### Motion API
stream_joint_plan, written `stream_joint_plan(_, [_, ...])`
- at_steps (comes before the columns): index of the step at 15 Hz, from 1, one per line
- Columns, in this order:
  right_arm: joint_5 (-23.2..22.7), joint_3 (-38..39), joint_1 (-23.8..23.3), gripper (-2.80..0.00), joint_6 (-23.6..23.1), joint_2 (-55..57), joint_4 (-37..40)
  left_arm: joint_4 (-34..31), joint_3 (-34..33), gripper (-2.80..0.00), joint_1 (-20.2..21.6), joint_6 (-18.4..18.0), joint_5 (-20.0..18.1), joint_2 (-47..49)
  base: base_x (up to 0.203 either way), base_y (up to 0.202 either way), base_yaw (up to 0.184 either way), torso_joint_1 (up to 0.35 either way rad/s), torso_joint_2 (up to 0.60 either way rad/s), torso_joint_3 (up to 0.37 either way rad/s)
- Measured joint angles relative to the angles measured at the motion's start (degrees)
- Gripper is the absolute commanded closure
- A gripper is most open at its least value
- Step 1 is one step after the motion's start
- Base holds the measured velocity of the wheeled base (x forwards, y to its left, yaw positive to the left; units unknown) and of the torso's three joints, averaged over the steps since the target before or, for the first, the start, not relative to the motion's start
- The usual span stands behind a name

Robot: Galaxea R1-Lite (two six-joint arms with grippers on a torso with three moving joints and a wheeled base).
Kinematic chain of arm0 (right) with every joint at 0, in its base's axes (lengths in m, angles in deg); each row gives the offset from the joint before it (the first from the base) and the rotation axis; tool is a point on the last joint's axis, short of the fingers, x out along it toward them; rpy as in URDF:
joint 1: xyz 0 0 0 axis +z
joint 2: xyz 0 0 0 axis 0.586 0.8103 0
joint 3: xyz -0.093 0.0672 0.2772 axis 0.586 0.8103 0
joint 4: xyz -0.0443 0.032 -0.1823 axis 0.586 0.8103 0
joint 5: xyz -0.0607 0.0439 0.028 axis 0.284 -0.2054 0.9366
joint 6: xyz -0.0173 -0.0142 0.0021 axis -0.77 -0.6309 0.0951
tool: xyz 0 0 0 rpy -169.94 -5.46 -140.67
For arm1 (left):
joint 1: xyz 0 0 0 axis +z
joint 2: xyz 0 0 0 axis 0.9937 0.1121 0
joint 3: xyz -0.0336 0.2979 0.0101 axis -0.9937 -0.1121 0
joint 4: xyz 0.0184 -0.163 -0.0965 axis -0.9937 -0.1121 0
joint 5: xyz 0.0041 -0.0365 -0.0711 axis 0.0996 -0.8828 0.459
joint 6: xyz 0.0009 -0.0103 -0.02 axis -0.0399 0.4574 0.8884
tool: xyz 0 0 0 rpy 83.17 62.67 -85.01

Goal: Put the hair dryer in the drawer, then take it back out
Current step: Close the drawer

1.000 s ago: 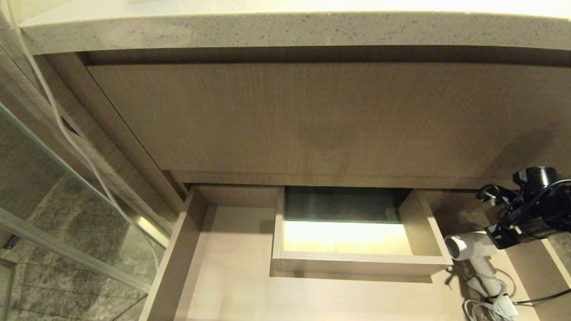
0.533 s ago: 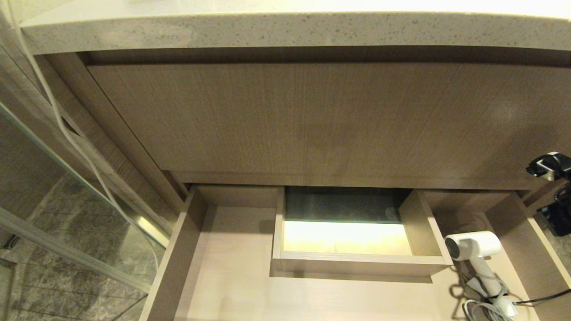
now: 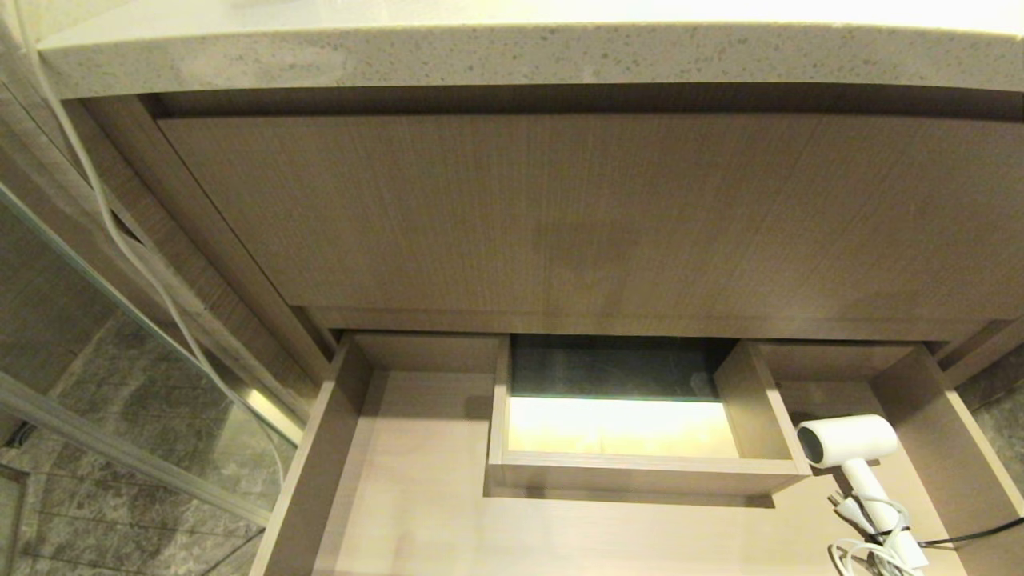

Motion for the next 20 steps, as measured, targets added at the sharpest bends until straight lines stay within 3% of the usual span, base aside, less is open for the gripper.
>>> stream_joint_plan(4, [1.28,2.2,-1.79,0.0,11.24,7.72,4.05,0.04,0.0,0.0,0.0,0.0,0.01,0.0,0.0,0.0,0.0,0.0,0.0,0.0])
stream_joint_plan(7, [1.39,1.34,-2.09,0.0,14.73,16.42,3.31,-0.01,0.0,0.0,0.0,-0.01,0.01,0.0,0.0,0.0,0.0,0.0,0.0,0.0])
stream_joint_plan(12, [1.2,-2.32,-2.29,0.0,14.89,28.31,-0.58,0.04,0.0,0.0,0.0,0.02,0.01,0.0,0.0,0.0,0.0,0.0,0.0,0.0])
stream_joint_plan(16, [1.2,-4.2,-2.36,0.0,10.09,33.83,-1.55,0.01,0.0,0.0,0.0,0.02,0.01,0.0,0.0,0.0,0.0,0.0,0.0,0.0])
stream_joint_plan(20, [1.2,-3.95,-2.28,0.0,9.13,36.06,-2.55,0.0,0.0,0.0,0.0,0.0,0.0,0.0,0.0,0.0,0.0,0.0,0.0,0.0])
